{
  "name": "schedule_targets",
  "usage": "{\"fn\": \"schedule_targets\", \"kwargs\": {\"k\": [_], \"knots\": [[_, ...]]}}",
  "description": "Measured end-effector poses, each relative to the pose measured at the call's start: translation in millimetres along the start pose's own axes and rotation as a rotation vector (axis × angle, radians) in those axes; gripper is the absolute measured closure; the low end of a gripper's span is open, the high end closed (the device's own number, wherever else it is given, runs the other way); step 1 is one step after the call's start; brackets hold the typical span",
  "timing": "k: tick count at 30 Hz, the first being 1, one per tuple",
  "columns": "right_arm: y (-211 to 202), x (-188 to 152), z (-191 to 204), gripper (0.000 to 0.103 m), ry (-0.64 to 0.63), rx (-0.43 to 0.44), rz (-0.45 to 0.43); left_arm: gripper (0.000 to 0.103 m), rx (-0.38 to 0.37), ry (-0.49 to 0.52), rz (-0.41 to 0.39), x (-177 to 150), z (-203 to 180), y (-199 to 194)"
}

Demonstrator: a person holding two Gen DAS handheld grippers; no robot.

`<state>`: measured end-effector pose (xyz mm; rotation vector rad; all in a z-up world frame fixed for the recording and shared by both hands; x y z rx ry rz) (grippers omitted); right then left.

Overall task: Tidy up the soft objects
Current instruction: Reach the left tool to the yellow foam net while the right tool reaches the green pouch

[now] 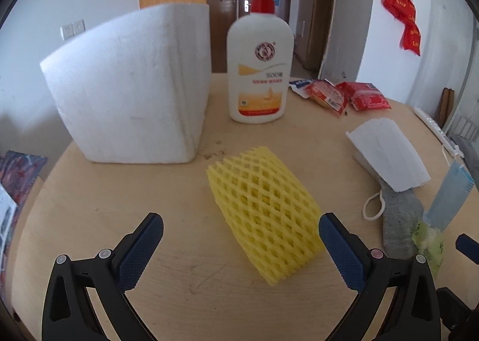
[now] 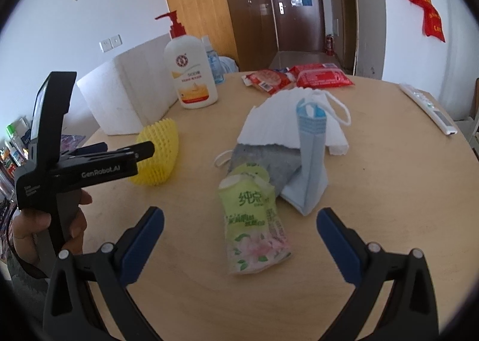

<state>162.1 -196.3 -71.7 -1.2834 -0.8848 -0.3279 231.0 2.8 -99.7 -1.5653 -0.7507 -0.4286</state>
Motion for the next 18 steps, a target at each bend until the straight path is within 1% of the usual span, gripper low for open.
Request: {"fn": "schedule_targets", "kwargs": {"k": [2,4,7,9,11,14,18], "knots": [[2,0,0,0.0,-0.003,-0.007,0.006,0.0,-0.007,0.004,0.013,-1,-1,3],[5,0,1,0.0,-0.001,0.009,0.011,0.0,-0.006,0.008,0.023,-1,-3,6],[8,-1,3,0.0,-0.012,0.011,0.016,0.002,-0.01,0.005,0.041,-2,-4,11],[9,-1,3,0.0,-0.011,0.017,0.016,0.007,-0.018,0.0,0.051,-2,-3,13],[10,-1,3,0.001,-0.012,0.019,0.018,0.016,-0.025,-0.008,0.062,-2,-3,15],[11,-1,3,0.006,-0.013,0.03,0.019,0.024,-0.028,-0.006,0.08,-3,-3,19],[13,-1,3,0.021,-0.016,0.04,0.026,0.034,-0.044,0.007,0.086,-4,-7,20]]}}
Point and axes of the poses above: each gripper's, at about its wrist camera, not at the fingertips, and y roughly the way its jaws point, z to its left, x to its top, the point moved 2 cm from there along y, roughly the way its jaws point, and after that the axes turned 10 degrees about -y, right-handed, at the moved point
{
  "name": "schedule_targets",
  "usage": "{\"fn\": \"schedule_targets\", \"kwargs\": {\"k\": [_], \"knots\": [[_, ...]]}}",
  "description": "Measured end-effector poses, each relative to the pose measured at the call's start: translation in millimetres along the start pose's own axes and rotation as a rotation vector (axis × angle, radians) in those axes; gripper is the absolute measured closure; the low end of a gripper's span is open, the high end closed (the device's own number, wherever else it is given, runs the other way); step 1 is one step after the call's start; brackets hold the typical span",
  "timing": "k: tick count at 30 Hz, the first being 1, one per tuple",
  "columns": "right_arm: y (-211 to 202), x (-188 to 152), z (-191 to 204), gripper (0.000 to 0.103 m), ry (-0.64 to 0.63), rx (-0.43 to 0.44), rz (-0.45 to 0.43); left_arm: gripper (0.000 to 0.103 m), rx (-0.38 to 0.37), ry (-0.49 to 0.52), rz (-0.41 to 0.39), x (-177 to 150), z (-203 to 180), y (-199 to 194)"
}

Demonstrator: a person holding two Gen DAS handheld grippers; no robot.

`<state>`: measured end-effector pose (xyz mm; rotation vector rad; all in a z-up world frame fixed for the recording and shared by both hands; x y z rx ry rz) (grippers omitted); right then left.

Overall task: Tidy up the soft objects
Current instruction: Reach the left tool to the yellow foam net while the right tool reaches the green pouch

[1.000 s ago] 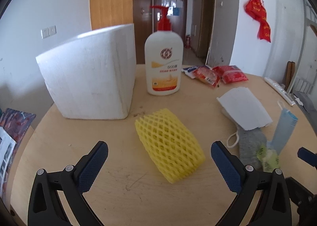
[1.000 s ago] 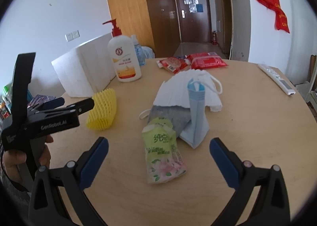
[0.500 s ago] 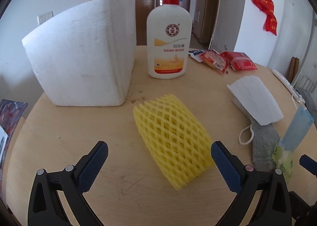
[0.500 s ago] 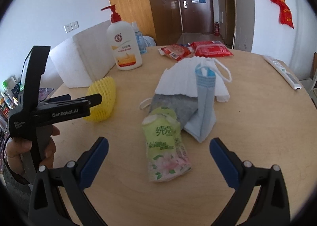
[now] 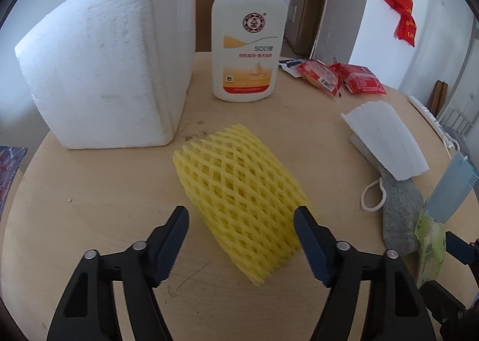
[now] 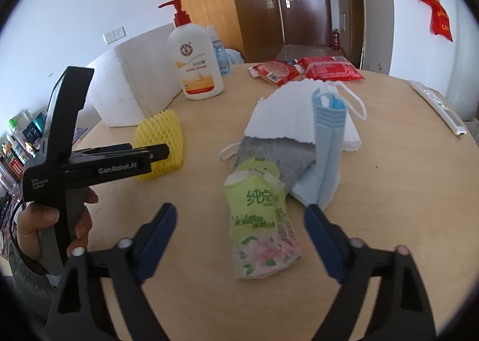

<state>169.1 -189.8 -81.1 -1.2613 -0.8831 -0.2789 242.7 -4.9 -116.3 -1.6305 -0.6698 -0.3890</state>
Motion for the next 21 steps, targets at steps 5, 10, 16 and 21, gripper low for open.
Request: {"fn": "schedule_targets", "kwargs": {"k": [5,10,16,21], "knots": [[3,-1,1,0.023,-0.011,-0.027,0.023,0.047,-0.024,-0.006,0.017,0,1,3],[10,-3,1,0.043,-0.02,-0.031,0.057,0.06,-0.043,-0.014,0.019,0,1,2],[13,-6,1,0.061,-0.018,-0.025,0.071,0.092,-0.071,-0.011,0.016,-1,2,-1],[11,-7,-2,0.07,-0.008,-0.01,0.063,0.093,-0.092,0.002,-0.003,-3,1,-8]]}}
Point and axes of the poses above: each gripper's, at about its wrist camera, not at the fingertips, and y roughly the way its jaws point, z to its left, x to its top, the point moved 2 cm from there along y, roughly the way its jaws point, and after that the axes turned 10 degrees about -y, right-handed, at the moved point
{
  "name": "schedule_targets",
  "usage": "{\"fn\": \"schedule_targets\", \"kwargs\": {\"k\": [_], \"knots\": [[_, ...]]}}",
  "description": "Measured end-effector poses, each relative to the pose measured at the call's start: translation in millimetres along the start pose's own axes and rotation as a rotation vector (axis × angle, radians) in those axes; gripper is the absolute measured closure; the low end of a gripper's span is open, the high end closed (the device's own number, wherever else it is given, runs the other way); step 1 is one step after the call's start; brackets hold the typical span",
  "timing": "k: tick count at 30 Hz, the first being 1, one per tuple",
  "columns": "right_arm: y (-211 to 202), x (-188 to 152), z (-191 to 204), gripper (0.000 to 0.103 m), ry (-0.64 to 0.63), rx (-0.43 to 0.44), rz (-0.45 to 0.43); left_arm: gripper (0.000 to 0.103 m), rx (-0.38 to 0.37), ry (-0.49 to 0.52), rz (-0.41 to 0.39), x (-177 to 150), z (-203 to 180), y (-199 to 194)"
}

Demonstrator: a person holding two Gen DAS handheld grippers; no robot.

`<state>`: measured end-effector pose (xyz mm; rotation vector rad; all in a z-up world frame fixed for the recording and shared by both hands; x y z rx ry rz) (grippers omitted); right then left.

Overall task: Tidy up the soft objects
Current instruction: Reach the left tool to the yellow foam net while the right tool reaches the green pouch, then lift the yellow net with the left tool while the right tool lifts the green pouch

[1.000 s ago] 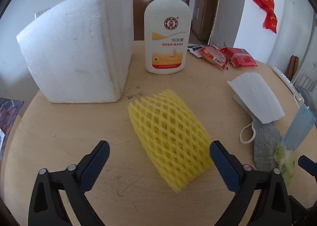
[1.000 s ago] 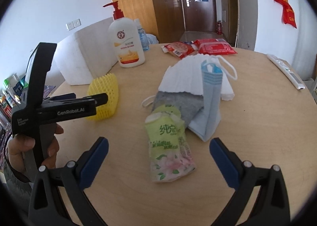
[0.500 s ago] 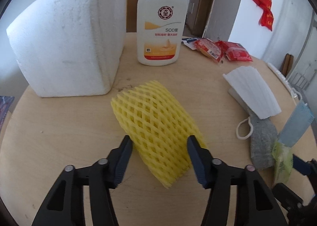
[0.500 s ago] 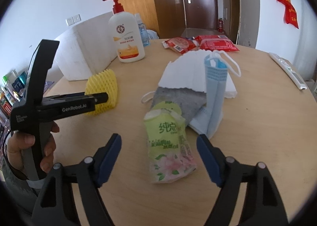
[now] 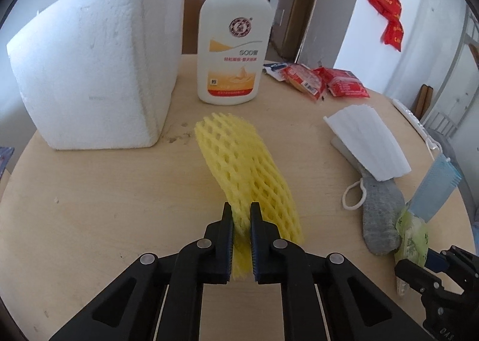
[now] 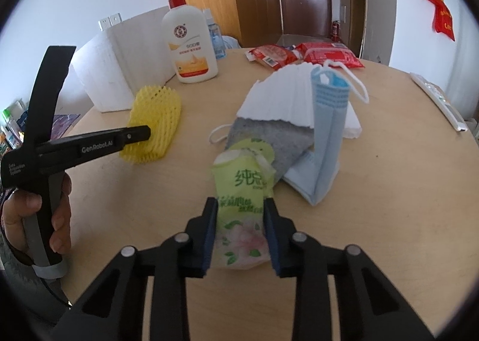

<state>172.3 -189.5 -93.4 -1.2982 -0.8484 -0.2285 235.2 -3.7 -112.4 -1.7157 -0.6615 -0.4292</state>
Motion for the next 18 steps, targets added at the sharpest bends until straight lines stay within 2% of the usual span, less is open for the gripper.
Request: {"fn": "schedule_targets", "kwargs": {"k": [8,18], "knots": [[-13,0,-5,0.072,0.024,0.011,-0.044,0.093,-0.019,0.022,-0.085,0,-6,-28],[-45,2,7,0.072,0.008,0.004,-0.115,0.093,-0.044,0.024,-0.174,-9,-9,-77]]}}
Point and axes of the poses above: each gripper's, at about its wrist camera, not at the fingertips, and y roughly the way its jaws point, z to its left, x to its top, the point moved 2 cm from there along y, roughly the way its jaws point, and after that the axes turned 10 degrees about -y, right-handed, at the moved point
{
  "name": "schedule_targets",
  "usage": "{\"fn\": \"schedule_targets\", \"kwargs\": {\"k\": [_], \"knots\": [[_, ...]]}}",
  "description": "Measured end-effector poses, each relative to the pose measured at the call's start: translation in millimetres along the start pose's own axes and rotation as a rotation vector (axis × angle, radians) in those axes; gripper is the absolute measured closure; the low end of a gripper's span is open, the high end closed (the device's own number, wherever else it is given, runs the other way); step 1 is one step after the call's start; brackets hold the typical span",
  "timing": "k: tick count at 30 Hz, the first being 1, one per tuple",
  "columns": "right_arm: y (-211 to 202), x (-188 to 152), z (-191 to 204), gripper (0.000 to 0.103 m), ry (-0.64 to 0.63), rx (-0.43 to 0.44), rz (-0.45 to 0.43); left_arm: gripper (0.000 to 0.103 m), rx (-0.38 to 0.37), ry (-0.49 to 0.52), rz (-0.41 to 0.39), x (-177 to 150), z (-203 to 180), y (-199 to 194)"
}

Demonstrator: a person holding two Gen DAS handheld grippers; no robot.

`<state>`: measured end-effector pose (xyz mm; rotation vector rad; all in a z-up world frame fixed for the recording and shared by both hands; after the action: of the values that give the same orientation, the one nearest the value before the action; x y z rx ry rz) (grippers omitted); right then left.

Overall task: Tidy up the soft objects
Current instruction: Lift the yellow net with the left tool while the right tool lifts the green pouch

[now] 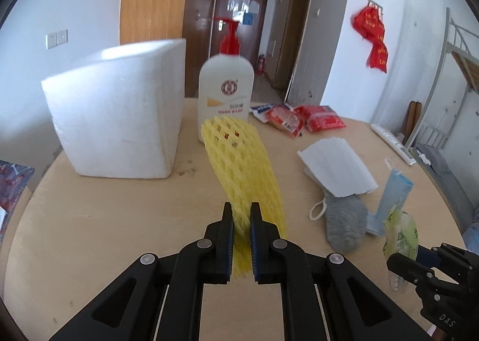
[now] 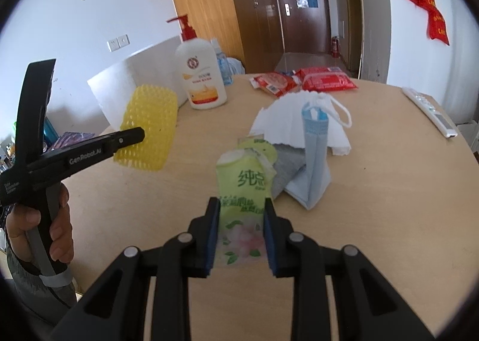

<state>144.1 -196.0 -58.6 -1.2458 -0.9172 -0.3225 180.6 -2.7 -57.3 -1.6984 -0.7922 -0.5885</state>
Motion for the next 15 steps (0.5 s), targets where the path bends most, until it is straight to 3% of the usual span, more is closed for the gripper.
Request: {"fn": "schedule_targets", "kwargs": {"k": [15], "knots": [[-60,-1,31,0.071,-0.043,-0.006,-0.129,0.093,-0.012,0.014,-0.173,-11,-2,-96]]}}
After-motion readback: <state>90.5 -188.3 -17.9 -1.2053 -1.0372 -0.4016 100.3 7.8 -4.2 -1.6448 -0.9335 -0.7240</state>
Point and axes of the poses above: each gripper's, at about its wrist camera, not at the fingertips, and y roughly the way its jaws point, z to its left, x to its top, the point moved 2 cm from there along y, roughly the way its jaws point, and after that the axes turned 10 degrees about -y, right-handed, at the moved point
